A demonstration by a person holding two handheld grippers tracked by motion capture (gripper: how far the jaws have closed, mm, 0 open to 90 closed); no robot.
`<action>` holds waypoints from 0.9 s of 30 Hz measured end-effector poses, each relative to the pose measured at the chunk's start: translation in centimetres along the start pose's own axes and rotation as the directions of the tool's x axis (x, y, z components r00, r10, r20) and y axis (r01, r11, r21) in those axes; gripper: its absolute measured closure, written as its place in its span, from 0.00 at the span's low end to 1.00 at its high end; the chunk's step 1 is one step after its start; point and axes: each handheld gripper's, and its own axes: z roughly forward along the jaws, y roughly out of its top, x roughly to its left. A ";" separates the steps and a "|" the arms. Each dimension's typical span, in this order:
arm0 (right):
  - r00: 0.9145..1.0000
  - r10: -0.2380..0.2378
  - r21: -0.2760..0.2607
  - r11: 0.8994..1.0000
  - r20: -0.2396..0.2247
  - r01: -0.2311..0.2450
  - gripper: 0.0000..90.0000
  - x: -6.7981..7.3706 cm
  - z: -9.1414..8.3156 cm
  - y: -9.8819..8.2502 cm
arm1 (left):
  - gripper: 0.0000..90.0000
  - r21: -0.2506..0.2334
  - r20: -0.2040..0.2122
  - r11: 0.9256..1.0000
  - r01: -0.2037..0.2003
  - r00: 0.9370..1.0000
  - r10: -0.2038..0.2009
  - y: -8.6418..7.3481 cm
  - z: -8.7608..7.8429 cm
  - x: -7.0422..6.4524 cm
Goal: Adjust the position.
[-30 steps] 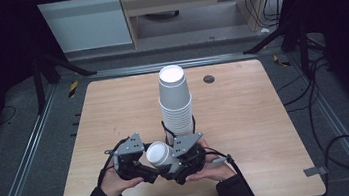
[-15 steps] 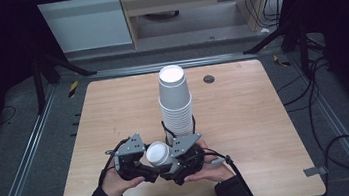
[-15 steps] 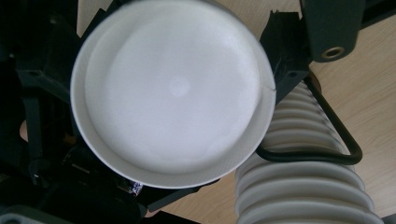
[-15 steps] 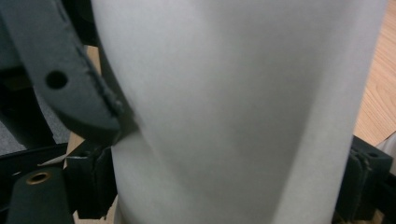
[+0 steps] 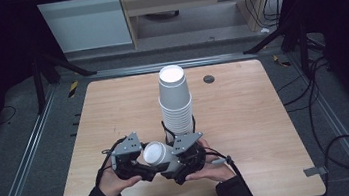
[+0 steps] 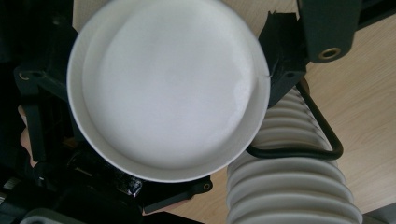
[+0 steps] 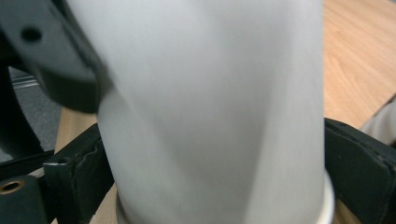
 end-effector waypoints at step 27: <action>0.995 0.089 -0.082 0.992 -0.036 -0.092 0.03 -0.1 -2.5 -1.6 | 0.23 -0.065 0.048 0.998 -0.010 0.999 0.013 0.4 -1.3 0.1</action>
